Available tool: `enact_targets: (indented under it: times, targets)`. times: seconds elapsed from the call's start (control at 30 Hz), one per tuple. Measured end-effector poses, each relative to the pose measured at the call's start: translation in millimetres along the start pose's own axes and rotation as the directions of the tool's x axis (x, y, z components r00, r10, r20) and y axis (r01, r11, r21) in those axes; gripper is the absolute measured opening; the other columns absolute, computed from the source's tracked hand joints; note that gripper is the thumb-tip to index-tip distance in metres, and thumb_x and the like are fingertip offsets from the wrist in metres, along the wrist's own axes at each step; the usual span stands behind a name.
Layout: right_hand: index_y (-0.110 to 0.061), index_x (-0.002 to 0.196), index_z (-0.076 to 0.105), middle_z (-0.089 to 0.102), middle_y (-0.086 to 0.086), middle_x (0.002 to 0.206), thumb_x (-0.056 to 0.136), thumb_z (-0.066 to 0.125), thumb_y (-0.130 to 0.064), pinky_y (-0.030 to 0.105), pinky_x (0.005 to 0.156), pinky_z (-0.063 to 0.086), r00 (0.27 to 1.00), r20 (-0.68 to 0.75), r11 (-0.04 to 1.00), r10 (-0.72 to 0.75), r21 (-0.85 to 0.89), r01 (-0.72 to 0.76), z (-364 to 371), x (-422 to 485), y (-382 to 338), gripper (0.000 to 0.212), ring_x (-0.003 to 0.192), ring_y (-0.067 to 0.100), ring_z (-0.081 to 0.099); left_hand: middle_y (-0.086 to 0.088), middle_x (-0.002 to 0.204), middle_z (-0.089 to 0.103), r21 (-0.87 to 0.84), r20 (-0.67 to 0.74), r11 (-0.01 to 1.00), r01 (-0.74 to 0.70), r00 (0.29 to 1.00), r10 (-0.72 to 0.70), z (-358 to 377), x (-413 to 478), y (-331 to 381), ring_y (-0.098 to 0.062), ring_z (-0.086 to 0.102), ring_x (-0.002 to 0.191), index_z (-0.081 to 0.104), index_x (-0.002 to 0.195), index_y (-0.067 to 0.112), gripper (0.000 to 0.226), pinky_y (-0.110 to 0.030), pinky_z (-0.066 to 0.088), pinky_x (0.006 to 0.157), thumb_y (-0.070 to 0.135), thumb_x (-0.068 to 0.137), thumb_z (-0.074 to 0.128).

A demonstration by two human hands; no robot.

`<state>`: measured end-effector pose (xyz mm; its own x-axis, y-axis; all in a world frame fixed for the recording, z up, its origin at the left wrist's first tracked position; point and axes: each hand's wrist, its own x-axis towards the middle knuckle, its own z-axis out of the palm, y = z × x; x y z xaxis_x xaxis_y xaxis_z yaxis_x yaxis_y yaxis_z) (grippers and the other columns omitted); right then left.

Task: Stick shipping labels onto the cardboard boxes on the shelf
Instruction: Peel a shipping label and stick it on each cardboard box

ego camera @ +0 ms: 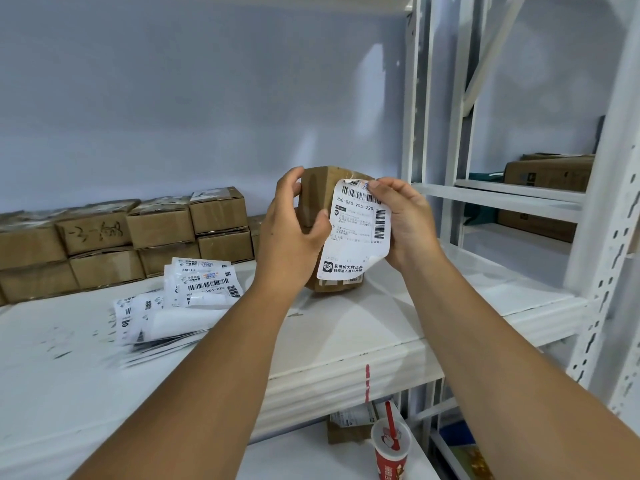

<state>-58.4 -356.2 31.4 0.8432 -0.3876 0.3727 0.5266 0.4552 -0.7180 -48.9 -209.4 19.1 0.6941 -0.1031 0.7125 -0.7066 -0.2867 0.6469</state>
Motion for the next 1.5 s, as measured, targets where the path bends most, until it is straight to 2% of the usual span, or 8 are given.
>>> enact_targets:
  times: [0.23,0.37,0.43,0.6,0.73,1.0,1.33,1.5]
  targets:
    - [-0.012,0.076,0.057,0.069,0.006,0.067,0.083,0.065,0.003,0.033,0.06,0.056,0.999,-0.023,0.998,-0.04,-0.051,0.039,1.8,-1.4,-0.3,0.018,0.062,0.02,0.067,0.007,0.141,0.045,-0.045,0.011,0.999,0.015,1.0,-0.015,-2.2,-1.0,2.8,-0.011,0.054,0.11,0.03,0.139,0.031,0.058,-0.032,0.054,0.081,0.019,0.09,0.059]
    - [-0.013,0.075,0.058,0.067,0.008,0.073,0.083,0.065,0.003,0.031,0.059,0.056,0.996,-0.035,0.99,-0.085,-0.119,0.08,2.6,-2.2,-1.0,0.019,0.064,0.021,0.066,0.012,0.134,0.046,-0.051,0.007,0.999,0.01,1.0,-0.01,-1.2,-1.0,2.7,0.008,0.054,0.086,0.03,0.136,0.029,0.057,-0.026,0.054,0.073,0.02,0.089,0.06]
    - [-0.014,0.076,0.058,0.067,0.009,0.076,0.082,0.066,0.004,0.033,0.061,0.056,0.994,-0.029,0.984,-0.103,-0.147,0.098,2.3,-1.4,-0.5,0.02,0.068,0.023,0.067,0.016,0.13,0.045,-0.054,0.008,0.998,0.016,1.0,-0.016,-0.9,-1.2,2.4,0.015,0.052,0.08,0.03,0.136,0.029,0.057,-0.022,0.053,0.071,0.021,0.089,0.061]
    - [-0.015,0.077,0.059,0.067,0.011,0.082,0.082,0.067,0.003,0.041,0.07,0.055,0.995,-0.019,0.98,-0.103,-0.172,0.098,2.1,-1.2,0.2,0.02,0.077,0.027,0.068,0.014,0.127,0.047,-0.047,0.006,0.999,0.007,1.0,-0.007,-1.0,-1.1,1.4,0.014,0.05,0.085,0.031,0.132,0.028,0.053,-0.013,0.048,0.067,0.021,0.089,0.061]
    - [-0.014,0.077,0.058,0.068,0.009,0.076,0.083,0.066,0.002,0.039,0.067,0.055,0.997,-0.027,0.991,-0.073,-0.113,0.07,2.4,-2.0,-0.3,0.018,0.072,0.024,0.067,0.019,0.114,0.045,-0.049,-0.007,0.999,0.0,1.0,0.0,-0.5,-1.3,2.4,0.018,0.05,0.083,0.033,0.127,0.025,0.047,-0.017,0.05,0.069,0.019,0.088,0.06]
    - [-0.013,0.079,0.059,0.07,0.006,0.072,0.083,0.066,0.0,0.037,0.067,0.056,0.998,-0.017,0.995,-0.067,-0.075,0.066,1.4,-1.3,-1.8,0.016,0.07,0.023,0.068,0.016,0.12,0.042,-0.022,-0.02,1.0,-0.017,1.0,0.017,0.9,-2.7,3.2,-0.01,0.052,0.11,0.034,0.13,0.027,0.049,-0.028,0.052,0.081,0.021,0.088,0.059]
    - [-0.013,0.08,0.06,0.07,0.01,0.078,0.083,0.067,0.0,0.036,0.063,0.056,0.997,0.011,0.989,-0.083,-0.123,0.083,2.8,-3.8,-1.5,0.015,0.069,0.024,0.068,0.007,0.128,0.044,-0.027,-0.032,1.0,-0.013,0.999,0.012,3.0,-0.5,-0.5,-0.013,0.05,0.114,0.036,0.13,0.024,0.047,-0.039,0.051,0.09,0.017,0.088,0.055]
    - [-0.012,0.08,0.059,0.07,0.007,0.072,0.083,0.066,0.001,0.035,0.063,0.057,0.996,0.031,0.991,-0.079,-0.105,0.081,3.7,-4.7,-2.2,0.015,0.066,0.022,0.068,0.002,0.131,0.042,0.037,-0.02,0.999,-0.035,0.999,0.036,3.6,-0.3,0.3,-0.01,0.047,0.109,0.035,0.133,0.021,0.046,-0.03,0.05,0.084,0.016,0.09,0.051]
